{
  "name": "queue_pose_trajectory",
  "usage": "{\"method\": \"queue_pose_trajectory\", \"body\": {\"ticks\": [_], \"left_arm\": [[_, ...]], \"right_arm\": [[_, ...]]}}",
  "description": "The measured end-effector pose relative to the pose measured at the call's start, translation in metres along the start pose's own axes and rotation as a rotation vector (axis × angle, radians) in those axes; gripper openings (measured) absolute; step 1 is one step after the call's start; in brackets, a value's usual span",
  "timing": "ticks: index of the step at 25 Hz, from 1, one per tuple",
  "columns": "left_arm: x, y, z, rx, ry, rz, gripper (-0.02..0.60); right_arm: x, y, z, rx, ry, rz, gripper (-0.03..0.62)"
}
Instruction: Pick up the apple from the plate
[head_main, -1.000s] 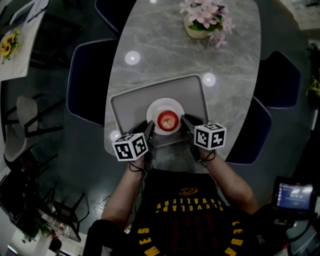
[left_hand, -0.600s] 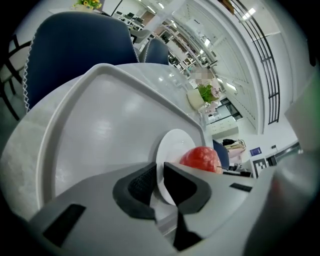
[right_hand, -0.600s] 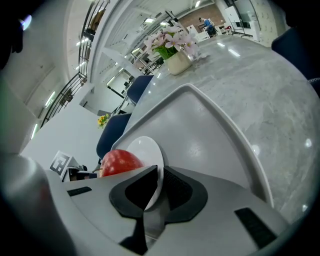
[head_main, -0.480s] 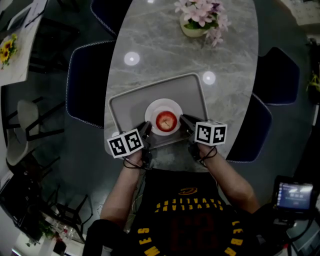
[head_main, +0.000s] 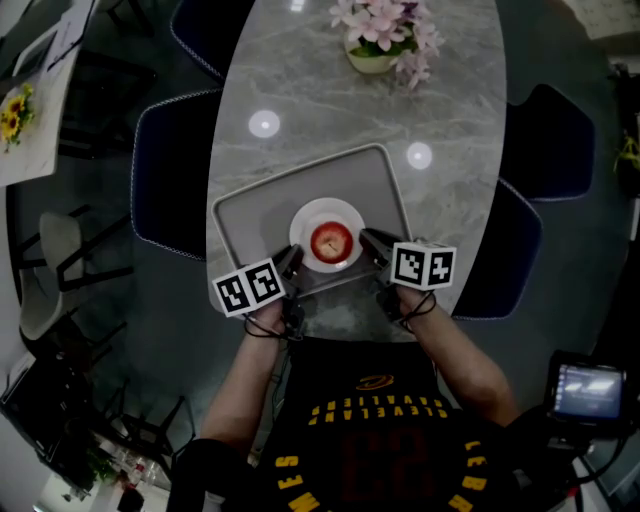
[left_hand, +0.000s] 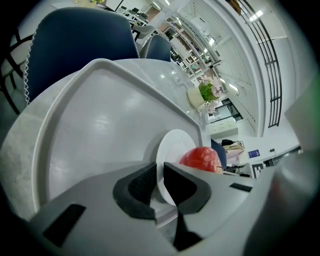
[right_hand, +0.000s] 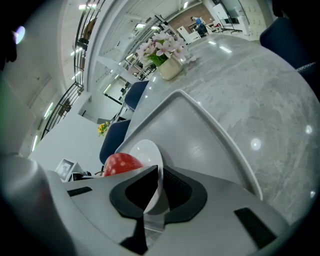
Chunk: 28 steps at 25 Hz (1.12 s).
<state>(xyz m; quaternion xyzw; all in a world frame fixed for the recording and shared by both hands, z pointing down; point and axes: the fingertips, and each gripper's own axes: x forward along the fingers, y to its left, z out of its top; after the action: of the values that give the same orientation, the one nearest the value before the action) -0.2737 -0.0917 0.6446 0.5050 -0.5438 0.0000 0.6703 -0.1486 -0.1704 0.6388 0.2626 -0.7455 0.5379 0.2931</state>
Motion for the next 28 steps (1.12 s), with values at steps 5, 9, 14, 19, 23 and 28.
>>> {"method": "queue_pose_trajectory", "body": {"ticks": [5,9,14,19,23,28], "left_arm": [[0.0,-0.012,-0.006,0.024,0.011,-0.002,0.046],[0.002,-0.023,-0.015,0.044,0.022,-0.011,0.046],[0.006,-0.037,-0.033,0.061,0.043,-0.02,0.046],[0.016,-0.05,-0.05,0.084,0.061,-0.024,0.046],[0.016,-0.06,-0.066,0.102,0.071,-0.025,0.046],[0.023,-0.072,-0.089,0.121,0.09,-0.027,0.046]], "right_arm": [[-0.013,-0.006,-0.004,0.019,-0.016,0.002,0.041],[-0.026,-0.013,-0.007,0.037,-0.035,-0.001,0.041],[-0.046,-0.025,-0.013,0.052,-0.054,-0.007,0.041],[-0.064,-0.042,-0.02,0.07,-0.071,-0.009,0.041],[-0.08,-0.05,-0.029,0.081,-0.087,-0.009,0.041],[-0.1,-0.067,-0.041,0.101,-0.102,-0.011,0.041]]}}
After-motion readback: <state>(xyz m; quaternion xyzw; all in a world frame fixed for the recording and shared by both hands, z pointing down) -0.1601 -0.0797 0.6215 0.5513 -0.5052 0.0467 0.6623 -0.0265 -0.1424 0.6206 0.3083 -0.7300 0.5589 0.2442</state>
